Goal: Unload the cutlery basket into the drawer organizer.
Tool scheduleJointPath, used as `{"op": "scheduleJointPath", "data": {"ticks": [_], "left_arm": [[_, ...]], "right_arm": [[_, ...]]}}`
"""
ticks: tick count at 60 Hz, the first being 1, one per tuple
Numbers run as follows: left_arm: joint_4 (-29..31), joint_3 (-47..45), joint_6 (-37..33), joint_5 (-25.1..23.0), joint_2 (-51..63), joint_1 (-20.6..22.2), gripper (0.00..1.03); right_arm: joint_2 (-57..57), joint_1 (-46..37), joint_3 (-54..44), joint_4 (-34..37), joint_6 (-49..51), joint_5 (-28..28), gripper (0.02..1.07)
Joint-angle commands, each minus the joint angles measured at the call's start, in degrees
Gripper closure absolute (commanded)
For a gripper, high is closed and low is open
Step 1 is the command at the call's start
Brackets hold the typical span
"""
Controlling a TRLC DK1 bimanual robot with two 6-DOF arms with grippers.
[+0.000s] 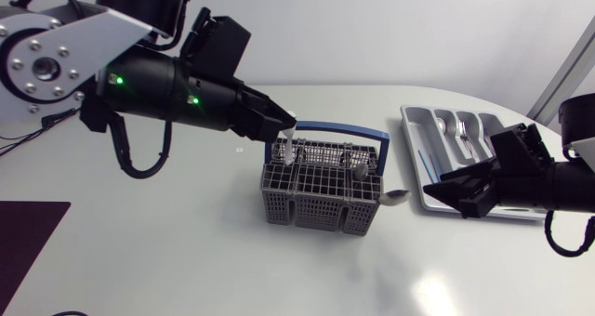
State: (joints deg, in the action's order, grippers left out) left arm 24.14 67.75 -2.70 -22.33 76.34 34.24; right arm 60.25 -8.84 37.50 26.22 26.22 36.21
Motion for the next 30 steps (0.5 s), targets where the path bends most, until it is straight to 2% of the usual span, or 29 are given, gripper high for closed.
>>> {"op": "scheduleJointPath", "data": {"ticks": [1, 11, 21, 30], "left_arm": [[1.08, -1.04, -1.96, -1.67, -1.89, 0.30, 1.00], [3.19, -0.25, -8.20, -6.68, -2.51, 3.55, 1.00], [6.01, 1.16, -13.03, -7.29, 0.13, 7.86, 1.00], [8.20, 3.27, -15.67, -10.81, 3.73, 9.71, 1.00]], "right_arm": [[-1.63, -1.35, 0.91, 1.73, 2.26, 2.47, 0.37], [-4.44, -1.44, 0.91, 5.42, 7.80, 8.00, 0.37], [-7.78, -1.09, 0.56, 6.92, 11.49, 11.87, 0.37], [-9.98, 0.76, 0.39, 10.96, 16.94, 16.44, 0.37]]}}
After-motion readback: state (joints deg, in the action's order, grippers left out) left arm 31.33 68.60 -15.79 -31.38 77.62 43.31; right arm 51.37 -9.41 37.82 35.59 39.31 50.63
